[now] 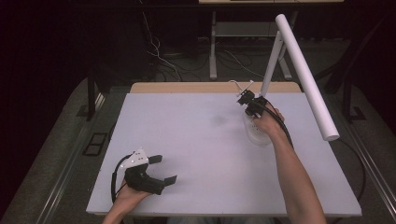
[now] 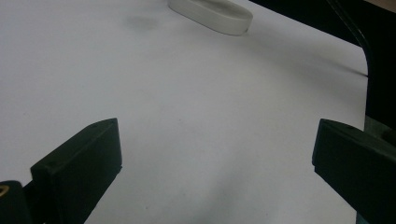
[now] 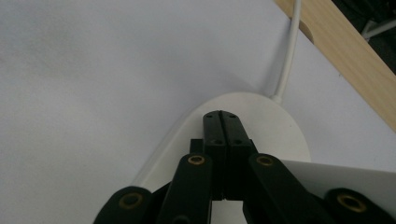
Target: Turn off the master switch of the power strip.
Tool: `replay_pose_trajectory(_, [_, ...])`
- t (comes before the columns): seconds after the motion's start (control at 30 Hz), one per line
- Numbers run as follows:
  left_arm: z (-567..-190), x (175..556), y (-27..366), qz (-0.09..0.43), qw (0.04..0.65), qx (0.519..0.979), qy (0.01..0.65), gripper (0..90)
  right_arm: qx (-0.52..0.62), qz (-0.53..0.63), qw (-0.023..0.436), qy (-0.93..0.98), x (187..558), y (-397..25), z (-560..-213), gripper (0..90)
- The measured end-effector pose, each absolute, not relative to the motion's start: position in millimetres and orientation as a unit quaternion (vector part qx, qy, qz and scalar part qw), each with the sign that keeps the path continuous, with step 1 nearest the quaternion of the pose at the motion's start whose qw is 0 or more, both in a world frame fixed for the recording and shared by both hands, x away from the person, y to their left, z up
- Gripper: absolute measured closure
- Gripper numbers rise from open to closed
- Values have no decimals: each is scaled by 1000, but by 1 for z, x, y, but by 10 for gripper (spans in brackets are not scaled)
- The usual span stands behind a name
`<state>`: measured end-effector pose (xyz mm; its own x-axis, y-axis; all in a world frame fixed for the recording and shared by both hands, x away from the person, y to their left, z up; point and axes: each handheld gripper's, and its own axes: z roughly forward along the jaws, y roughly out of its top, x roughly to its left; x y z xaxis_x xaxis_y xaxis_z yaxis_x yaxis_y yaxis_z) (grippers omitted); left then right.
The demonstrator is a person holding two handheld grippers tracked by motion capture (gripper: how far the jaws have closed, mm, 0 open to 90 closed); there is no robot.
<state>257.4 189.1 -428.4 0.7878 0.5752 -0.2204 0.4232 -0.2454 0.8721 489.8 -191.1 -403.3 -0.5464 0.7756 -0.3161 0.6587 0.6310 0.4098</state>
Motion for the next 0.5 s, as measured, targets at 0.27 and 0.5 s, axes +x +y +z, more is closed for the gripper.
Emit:
replay_pose_trajectory(0.27, [-429, 258, 187, 71, 524, 788, 315, 1, 426, 128, 225, 867, 491, -195, -404, 895])
replay_pose_trajectory(0.5, [-429, 258, 187, 72, 523, 789, 314, 1, 425, 140, 219, 867, 491, -192, -404, 897])
